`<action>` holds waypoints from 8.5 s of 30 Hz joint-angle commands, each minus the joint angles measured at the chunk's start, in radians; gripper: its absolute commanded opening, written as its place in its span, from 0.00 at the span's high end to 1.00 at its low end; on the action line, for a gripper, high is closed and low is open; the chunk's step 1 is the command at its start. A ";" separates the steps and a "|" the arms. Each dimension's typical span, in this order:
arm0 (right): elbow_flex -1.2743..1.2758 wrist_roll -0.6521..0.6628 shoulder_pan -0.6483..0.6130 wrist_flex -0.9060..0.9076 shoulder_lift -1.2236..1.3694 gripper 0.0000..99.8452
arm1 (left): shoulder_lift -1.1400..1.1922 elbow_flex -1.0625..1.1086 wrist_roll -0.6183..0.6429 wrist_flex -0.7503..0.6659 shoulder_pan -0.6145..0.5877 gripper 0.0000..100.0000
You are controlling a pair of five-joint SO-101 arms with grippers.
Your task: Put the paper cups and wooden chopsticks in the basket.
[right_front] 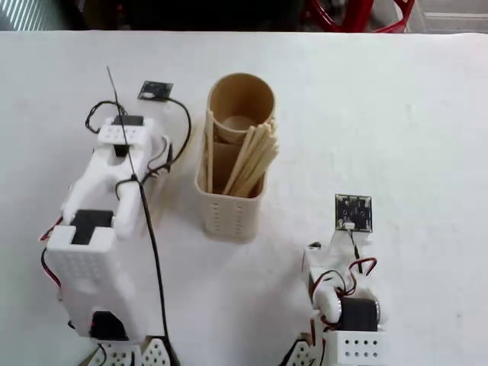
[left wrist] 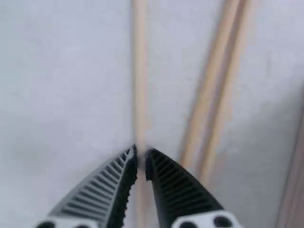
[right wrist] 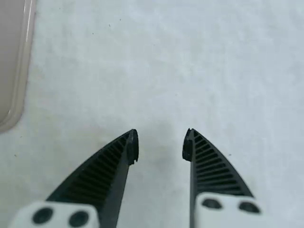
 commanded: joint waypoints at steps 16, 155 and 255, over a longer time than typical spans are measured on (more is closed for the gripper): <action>0.009 0.008 -0.002 0.007 -0.010 0.84 | -0.958 0.250 -0.008 -0.020 0.105 0.98; 0.009 0.008 -0.002 0.007 -0.008 0.84 | -0.107 0.118 -0.075 -0.084 0.038 0.98; 0.009 0.008 -0.004 0.007 -0.008 0.84 | -0.659 0.497 0.081 -0.267 -0.002 0.91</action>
